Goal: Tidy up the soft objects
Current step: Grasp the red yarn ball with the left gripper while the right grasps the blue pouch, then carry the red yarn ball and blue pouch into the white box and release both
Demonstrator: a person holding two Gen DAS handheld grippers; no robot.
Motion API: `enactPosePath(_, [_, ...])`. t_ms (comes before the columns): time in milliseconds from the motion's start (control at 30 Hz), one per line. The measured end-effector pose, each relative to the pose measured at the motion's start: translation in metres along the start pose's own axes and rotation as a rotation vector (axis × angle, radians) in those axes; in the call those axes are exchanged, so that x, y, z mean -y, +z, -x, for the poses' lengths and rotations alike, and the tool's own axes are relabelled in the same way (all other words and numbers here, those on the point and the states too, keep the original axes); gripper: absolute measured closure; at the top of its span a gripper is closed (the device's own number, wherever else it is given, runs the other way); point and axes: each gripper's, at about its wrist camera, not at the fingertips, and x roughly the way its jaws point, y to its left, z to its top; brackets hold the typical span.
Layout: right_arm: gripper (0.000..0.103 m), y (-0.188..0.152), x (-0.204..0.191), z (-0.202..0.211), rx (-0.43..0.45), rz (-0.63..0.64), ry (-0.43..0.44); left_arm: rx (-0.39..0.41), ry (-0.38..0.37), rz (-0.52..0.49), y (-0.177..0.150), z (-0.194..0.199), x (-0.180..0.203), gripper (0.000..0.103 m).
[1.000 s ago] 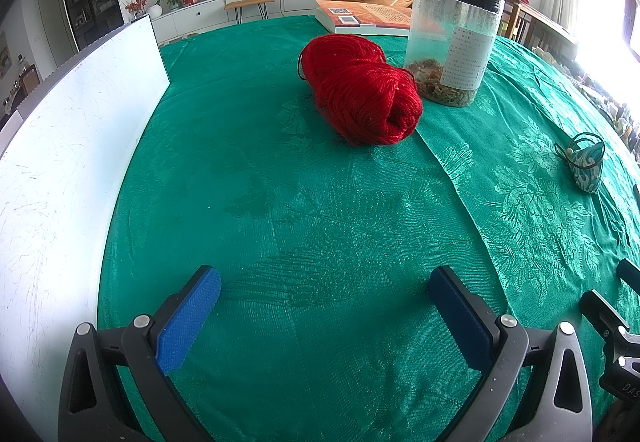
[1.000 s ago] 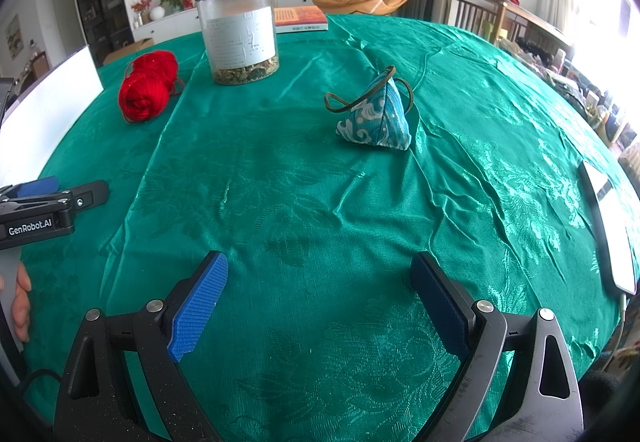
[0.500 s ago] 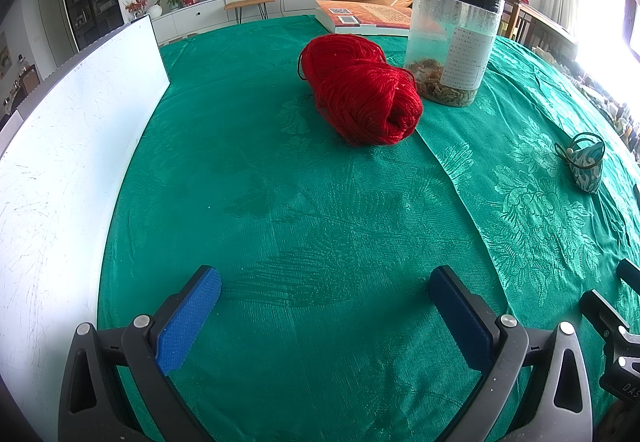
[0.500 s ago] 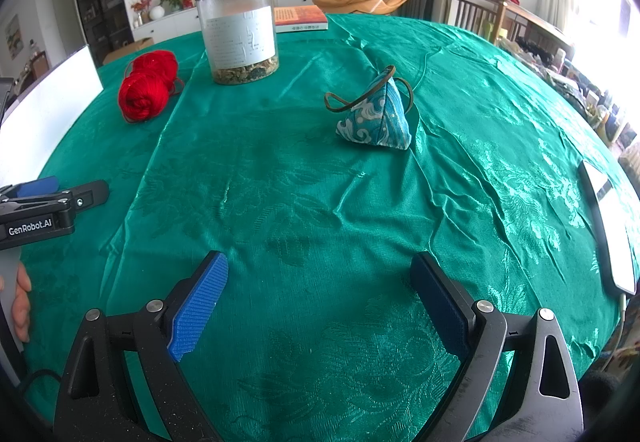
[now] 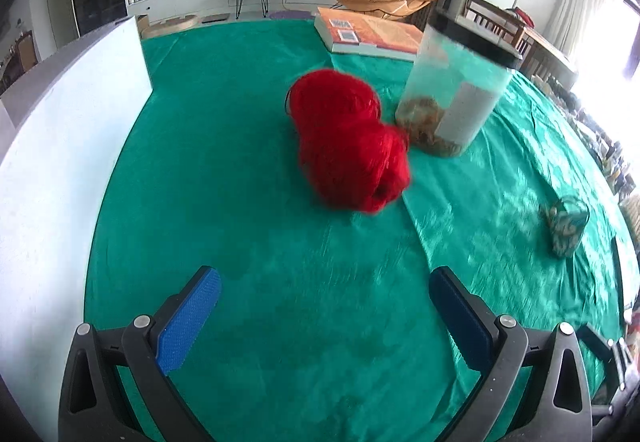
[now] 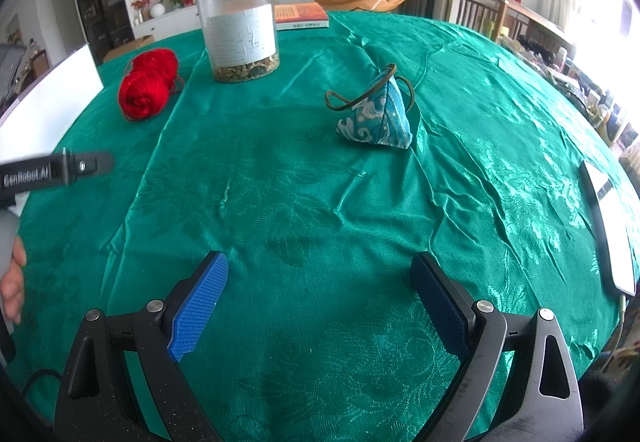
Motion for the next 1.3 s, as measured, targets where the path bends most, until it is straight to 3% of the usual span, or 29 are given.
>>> enactPosePath(67, [0.01,0.005,0.009,0.003,-0.007,-0.041,0.05,-0.005,-0.002,-0.019,0.024,-0.01,0.008,0.0])
enactPosePath(133, [0.01,0.014,0.034,0.012,0.054,-0.164,0.143,-0.029,0.035,-0.049,0.045,-0.027,0.014,0.0])
enactPosePath(233, [0.01,0.042,0.073,0.006,0.077,-0.266,0.142,-0.056,0.061,-0.064,0.066,-0.048,0.018,0.0])
enactPosePath(400, [0.01,0.091,0.076,-0.036,-0.007,-0.112,0.145,-0.092,0.087,-0.038,0.078,-0.074,0.01,0.005])
enactPosePath(433, [0.013,0.095,0.073,-0.046,-0.033,-0.09,0.16,-0.087,0.071,-0.03,0.078,-0.075,0.007,0.026])
enactPosePath(467, [0.039,0.096,0.07,-0.056,-0.066,-0.071,0.173,-0.077,0.046,-0.028,0.078,-0.073,0.005,0.049])
enactPosePath(533, [0.062,0.101,0.068,-0.059,-0.066,-0.035,0.119,-0.048,0.04,-0.029,0.081,-0.064,0.003,0.051])
enactPosePath(600, [0.062,0.113,0.079,-0.06,-0.064,-0.109,0.19,-0.029,0.022,-0.023,0.087,-0.055,0.001,0.052])
enactPosePath(800, [0.062,0.185,0.082,-0.045,0.038,-0.132,0.185,0.048,-0.044,0.016,0.108,0.008,-0.016,0.052])
enactPosePath(967, [0.062,0.226,0.028,0.005,0.145,-0.018,0.227,0.118,-0.104,0.041,0.09,0.089,-0.057,0.052])
enactPosePath(1067, [0.062,0.229,-0.032,0.042,0.169,0.102,0.323,0.141,-0.069,0.048,0.066,0.135,-0.097,0.05])
enactPosePath(1233, [0.062,0.198,-0.153,0.098,0.141,0.257,0.576,0.137,0.116,0.09,0.01,0.194,-0.18,0.047])
enactPosePath(1300, [0.062,0.179,-0.196,0.113,0.108,0.301,0.663,0.115,0.219,0.104,-0.015,0.209,-0.208,0.037])
